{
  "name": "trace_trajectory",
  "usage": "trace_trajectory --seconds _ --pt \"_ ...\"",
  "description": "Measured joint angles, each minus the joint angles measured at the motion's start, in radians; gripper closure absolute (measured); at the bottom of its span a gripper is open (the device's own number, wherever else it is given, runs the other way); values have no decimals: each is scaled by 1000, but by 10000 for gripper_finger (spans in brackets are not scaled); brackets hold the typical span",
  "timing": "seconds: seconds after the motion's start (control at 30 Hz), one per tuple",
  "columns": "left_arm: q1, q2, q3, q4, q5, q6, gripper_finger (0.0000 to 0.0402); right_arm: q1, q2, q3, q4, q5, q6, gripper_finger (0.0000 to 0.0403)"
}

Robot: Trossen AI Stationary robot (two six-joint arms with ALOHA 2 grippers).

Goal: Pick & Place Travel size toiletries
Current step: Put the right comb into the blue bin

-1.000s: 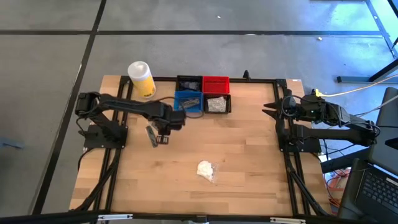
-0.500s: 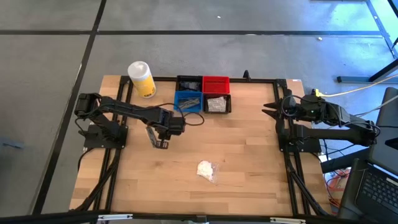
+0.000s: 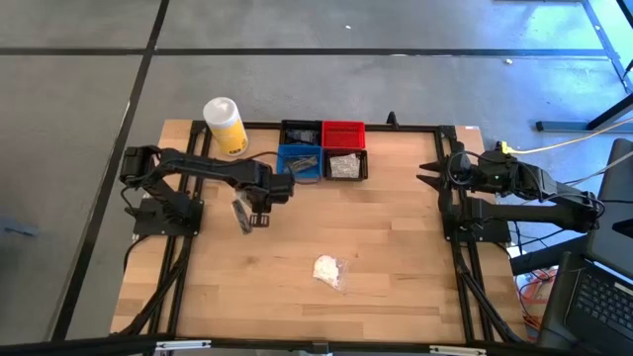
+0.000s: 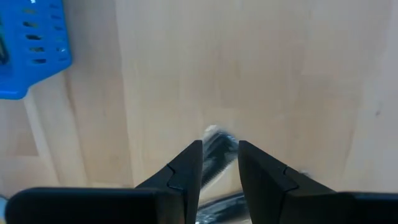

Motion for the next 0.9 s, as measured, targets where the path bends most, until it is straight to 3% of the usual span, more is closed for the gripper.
trace_trajectory --seconds 0.5,0.9 --pt "30 1 -139 64 1 30 304 0 0 0 0 0 0 234" --pt "2 1 -163 96 58 76 304 0 0 0 0 0 0 228"
